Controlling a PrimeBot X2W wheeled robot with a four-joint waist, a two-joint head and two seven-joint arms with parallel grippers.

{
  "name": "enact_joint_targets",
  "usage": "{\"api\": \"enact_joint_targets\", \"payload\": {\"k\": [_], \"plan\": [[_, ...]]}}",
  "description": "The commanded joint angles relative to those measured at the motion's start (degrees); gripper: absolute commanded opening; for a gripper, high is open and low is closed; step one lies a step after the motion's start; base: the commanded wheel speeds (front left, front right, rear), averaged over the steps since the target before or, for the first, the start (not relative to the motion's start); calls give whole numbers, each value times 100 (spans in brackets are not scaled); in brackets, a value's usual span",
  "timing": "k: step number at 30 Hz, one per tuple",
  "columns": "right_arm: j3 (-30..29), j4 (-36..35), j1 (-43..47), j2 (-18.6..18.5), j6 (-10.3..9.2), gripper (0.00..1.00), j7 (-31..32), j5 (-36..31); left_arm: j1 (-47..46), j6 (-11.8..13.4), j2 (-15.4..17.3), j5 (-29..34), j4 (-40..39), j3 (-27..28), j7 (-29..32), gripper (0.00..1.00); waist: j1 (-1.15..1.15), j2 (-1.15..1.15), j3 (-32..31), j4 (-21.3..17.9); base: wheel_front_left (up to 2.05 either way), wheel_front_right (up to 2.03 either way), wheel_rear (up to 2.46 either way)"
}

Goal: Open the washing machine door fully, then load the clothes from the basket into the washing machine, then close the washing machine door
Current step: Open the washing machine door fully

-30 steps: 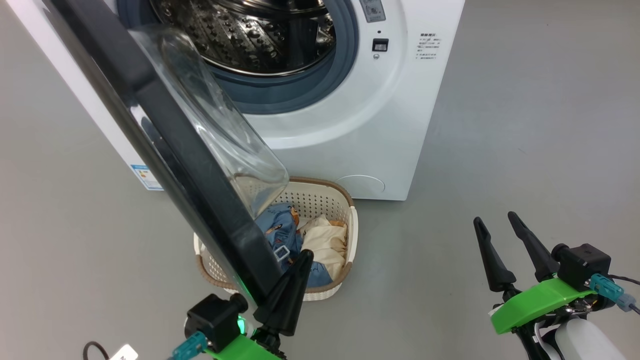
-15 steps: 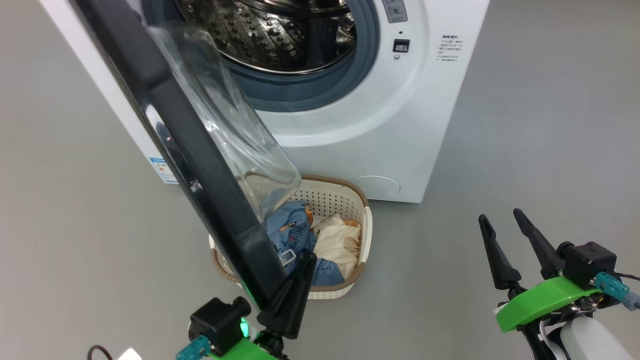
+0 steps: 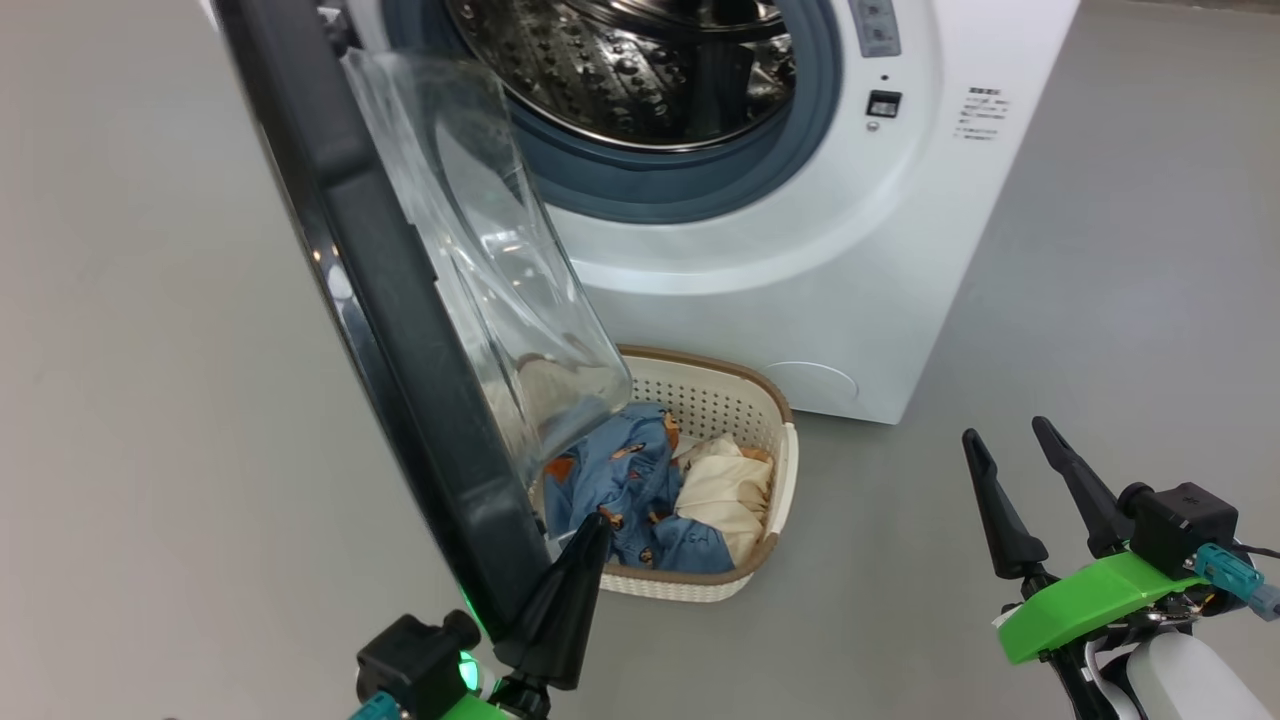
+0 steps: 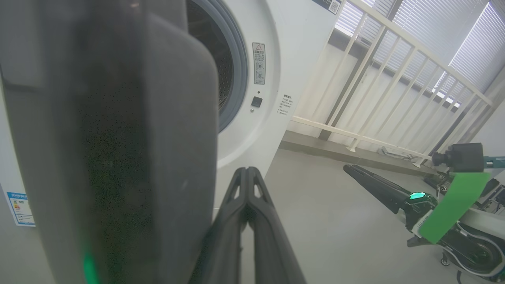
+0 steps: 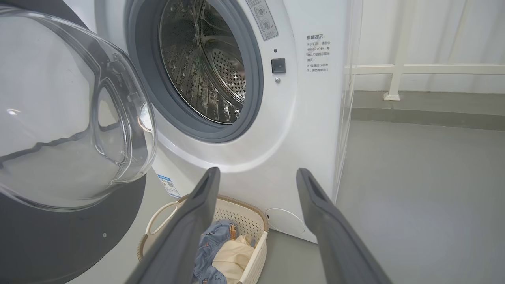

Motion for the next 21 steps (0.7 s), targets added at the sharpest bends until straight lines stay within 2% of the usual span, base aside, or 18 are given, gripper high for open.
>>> {"api": "enact_joint_targets", "payload": {"k": [1,21], "plan": [[84,-141,-50,-86,32,100,-71,-65,-75,92,125,-78,-186,315,-41,0,0,0,-12,110,0,0,0],[71,-136,-83,-217,32,100,-71,-72,222,399,290,-140,-479,473,-13,0,0,0,57,803,0,0,0]]}}
